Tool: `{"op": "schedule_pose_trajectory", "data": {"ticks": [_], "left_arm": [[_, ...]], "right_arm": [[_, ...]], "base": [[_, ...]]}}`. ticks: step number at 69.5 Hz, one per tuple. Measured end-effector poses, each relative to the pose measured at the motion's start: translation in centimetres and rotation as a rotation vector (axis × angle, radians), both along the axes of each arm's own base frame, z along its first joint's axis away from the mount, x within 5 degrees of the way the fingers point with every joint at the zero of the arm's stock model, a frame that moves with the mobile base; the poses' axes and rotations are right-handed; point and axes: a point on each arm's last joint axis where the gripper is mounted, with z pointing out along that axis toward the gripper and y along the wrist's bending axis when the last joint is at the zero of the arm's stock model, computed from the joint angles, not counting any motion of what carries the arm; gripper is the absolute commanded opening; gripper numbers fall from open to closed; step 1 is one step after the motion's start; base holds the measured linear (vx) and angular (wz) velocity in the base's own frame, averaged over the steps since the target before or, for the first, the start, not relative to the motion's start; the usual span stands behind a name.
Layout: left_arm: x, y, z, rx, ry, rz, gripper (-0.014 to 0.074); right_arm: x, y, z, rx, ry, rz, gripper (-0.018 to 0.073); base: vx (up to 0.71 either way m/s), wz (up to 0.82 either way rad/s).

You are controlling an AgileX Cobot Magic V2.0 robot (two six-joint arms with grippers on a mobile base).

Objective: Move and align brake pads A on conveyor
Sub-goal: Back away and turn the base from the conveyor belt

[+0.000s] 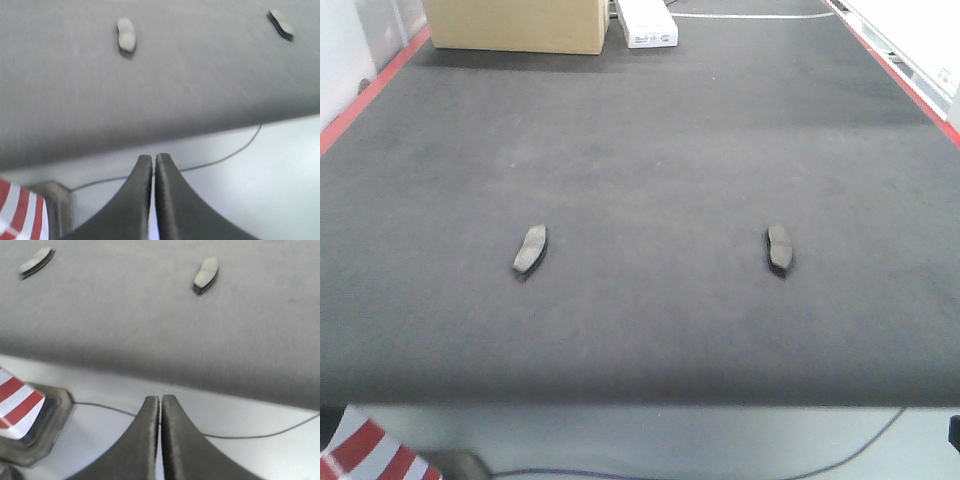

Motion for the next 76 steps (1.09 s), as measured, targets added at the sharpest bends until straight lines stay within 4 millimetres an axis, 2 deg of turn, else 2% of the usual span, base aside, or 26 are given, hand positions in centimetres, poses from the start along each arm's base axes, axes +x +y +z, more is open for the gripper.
{"op": "schedule_pose_trajectory", "data": {"ticks": [31,76], "left_arm": [[0.0,0.01,0.0,0.002,-0.001,0.0,-0.0006],[0.0,0.01,0.0,0.002,-0.001,0.0,-0.0006]], "right_arm": [[-0.01,0.01,-0.01,0.002,0.001,0.0,-0.0006],[-0.01,0.02,0.0,0.003,0.001,0.001,-0.0006]], "base": [[-0.23,-0.12],[-0.16,-0.69]]}}
